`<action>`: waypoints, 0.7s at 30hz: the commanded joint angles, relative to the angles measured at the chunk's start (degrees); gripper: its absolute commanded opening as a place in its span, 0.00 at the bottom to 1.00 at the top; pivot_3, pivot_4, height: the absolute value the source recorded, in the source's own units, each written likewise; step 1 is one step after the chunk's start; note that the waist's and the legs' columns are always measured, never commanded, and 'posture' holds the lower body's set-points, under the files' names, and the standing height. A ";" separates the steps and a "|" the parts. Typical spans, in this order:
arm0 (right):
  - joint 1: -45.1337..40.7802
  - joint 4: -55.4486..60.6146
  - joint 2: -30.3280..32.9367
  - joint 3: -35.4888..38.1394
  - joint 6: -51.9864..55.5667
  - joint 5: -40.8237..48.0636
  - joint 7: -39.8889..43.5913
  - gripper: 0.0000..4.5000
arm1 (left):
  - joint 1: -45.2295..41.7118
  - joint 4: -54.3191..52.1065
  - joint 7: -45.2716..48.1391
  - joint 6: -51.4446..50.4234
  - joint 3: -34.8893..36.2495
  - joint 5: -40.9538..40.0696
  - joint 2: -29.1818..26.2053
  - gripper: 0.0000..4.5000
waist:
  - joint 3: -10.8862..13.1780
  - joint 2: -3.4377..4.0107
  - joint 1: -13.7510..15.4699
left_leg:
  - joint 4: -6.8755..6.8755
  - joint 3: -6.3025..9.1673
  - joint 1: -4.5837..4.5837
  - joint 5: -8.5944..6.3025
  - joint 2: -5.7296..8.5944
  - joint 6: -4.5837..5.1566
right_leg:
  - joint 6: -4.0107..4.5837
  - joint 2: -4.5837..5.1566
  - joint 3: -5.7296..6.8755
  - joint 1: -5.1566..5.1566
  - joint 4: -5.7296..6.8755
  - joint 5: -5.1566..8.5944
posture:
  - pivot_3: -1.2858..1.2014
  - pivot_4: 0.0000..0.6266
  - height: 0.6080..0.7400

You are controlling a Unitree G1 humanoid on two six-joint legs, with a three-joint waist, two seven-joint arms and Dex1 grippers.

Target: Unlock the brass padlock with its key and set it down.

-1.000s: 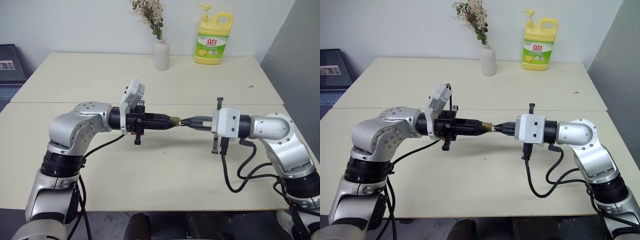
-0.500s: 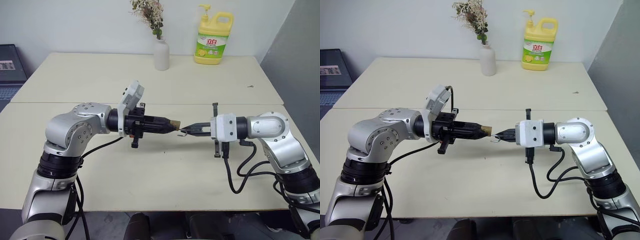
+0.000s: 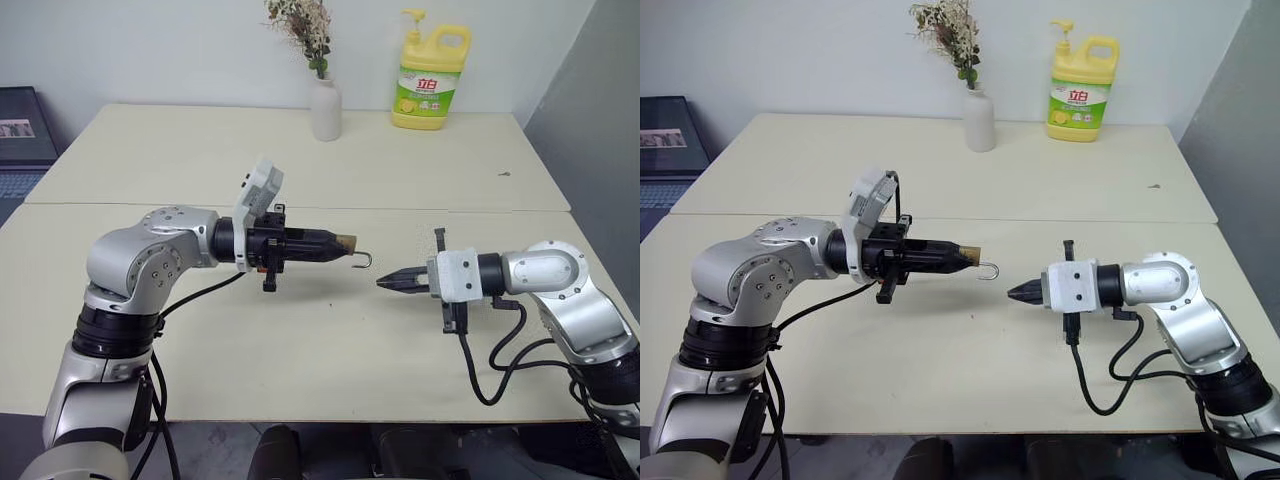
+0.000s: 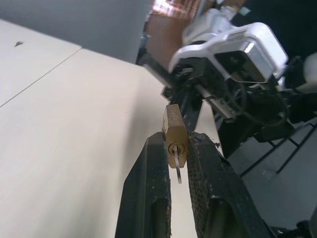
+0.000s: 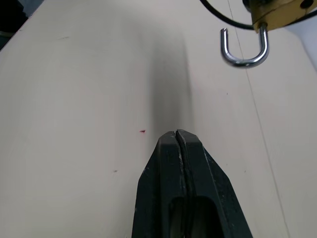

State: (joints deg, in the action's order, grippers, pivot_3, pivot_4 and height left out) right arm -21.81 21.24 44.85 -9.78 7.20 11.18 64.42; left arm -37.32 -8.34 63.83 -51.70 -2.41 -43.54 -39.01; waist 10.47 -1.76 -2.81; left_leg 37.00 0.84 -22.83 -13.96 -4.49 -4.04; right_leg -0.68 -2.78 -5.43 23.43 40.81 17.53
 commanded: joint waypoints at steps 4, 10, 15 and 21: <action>5.13 10.25 -0.51 4.27 7.66 2.96 -6.47 0.00 | 7.80 -2.46 -3.43 -0.36 -1.89 3.57 -1.15 0.03 | 0.00 0.00 -0.48 | -0.01 0.15 0.03 0.00 0.01 0.00 | 0.00 -0.04 -0.05 0.03 0.04 0.00 | 0.52 0.24 1.00; 8.04 14.52 -0.99 3.25 13.56 2.83 -10.37 0.00 | 11.71 -1.31 -10.79 2.16 -1.98 8.15 2.65 0.03 | 0.00 0.00 -0.13 | 0.03 0.28 0.00 0.00 0.03 -0.01 | -0.02 -0.03 -0.04 -0.02 0.04 -0.01 | 0.52 0.24 1.00; 6.71 14.03 -1.71 1.34 16.81 0.72 -13.11 0.00 | 13.80 -0.89 -14.39 1.01 -1.10 8.76 4.58 0.03 | 0.00 0.00 -0.11 | 0.01 0.28 0.02 0.00 0.04 -0.01 | -0.02 -0.03 -0.04 -0.01 0.04 -0.01 | 0.52 0.24 1.00; 5.41 13.19 -2.01 -0.62 17.44 0.04 -13.33 0.00 | 14.19 1.10 -15.20 0.61 -1.35 9.23 5.02 0.03 | 0.00 0.00 -0.10 | 0.01 0.31 0.01 0.00 0.04 -0.01 | -0.02 -0.04 -0.02 -0.01 0.04 -0.01 | 0.52 0.24 1.00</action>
State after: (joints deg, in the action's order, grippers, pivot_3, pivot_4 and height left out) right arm -15.23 33.50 43.04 -10.62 24.51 11.33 51.56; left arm -22.76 -6.85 48.86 -51.06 -5.07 -34.32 -34.15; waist 10.47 -1.76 -2.91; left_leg 37.01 1.15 -22.82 -13.96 -4.45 -4.05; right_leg -0.70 -2.82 -5.45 23.42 40.84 17.53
